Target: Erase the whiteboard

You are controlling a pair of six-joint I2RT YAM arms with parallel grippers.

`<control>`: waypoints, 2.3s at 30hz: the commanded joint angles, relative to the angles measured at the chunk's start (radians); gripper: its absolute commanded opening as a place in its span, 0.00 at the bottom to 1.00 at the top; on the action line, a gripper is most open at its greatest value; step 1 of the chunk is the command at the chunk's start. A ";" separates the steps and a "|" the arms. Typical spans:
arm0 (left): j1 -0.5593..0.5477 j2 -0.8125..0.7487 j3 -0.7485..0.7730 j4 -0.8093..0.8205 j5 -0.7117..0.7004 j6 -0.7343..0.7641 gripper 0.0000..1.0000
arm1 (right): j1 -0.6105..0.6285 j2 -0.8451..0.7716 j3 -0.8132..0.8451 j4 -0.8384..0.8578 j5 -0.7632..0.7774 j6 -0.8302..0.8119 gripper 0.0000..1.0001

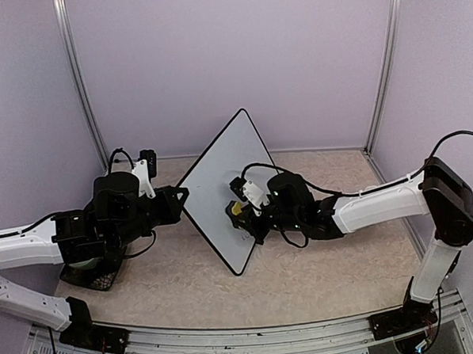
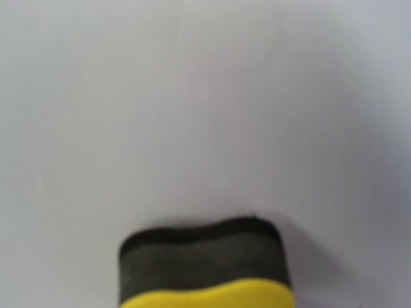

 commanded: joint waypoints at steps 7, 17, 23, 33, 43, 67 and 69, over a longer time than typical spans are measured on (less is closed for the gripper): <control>-0.008 -0.014 0.026 0.010 0.043 -0.023 0.00 | -0.007 0.099 -0.165 0.173 -0.055 0.079 0.00; -0.010 -0.001 0.021 0.025 0.055 -0.032 0.00 | -0.008 0.032 -0.011 0.095 -0.013 0.027 0.00; -0.011 -0.019 0.014 0.015 0.042 -0.032 0.00 | -0.007 -0.035 0.008 0.107 -0.017 0.029 0.00; -0.010 -0.013 0.002 0.025 0.046 -0.032 0.00 | -0.006 0.062 -0.201 0.224 -0.019 0.162 0.00; -0.009 -0.016 -0.007 0.040 0.054 -0.037 0.00 | -0.001 0.057 -0.195 0.202 0.009 0.149 0.00; -0.013 -0.043 -0.024 0.021 0.034 -0.038 0.00 | -0.048 0.136 -0.154 0.184 0.021 0.129 0.00; -0.012 -0.041 -0.023 0.025 0.038 -0.038 0.00 | -0.049 0.128 -0.154 0.182 0.021 0.127 0.00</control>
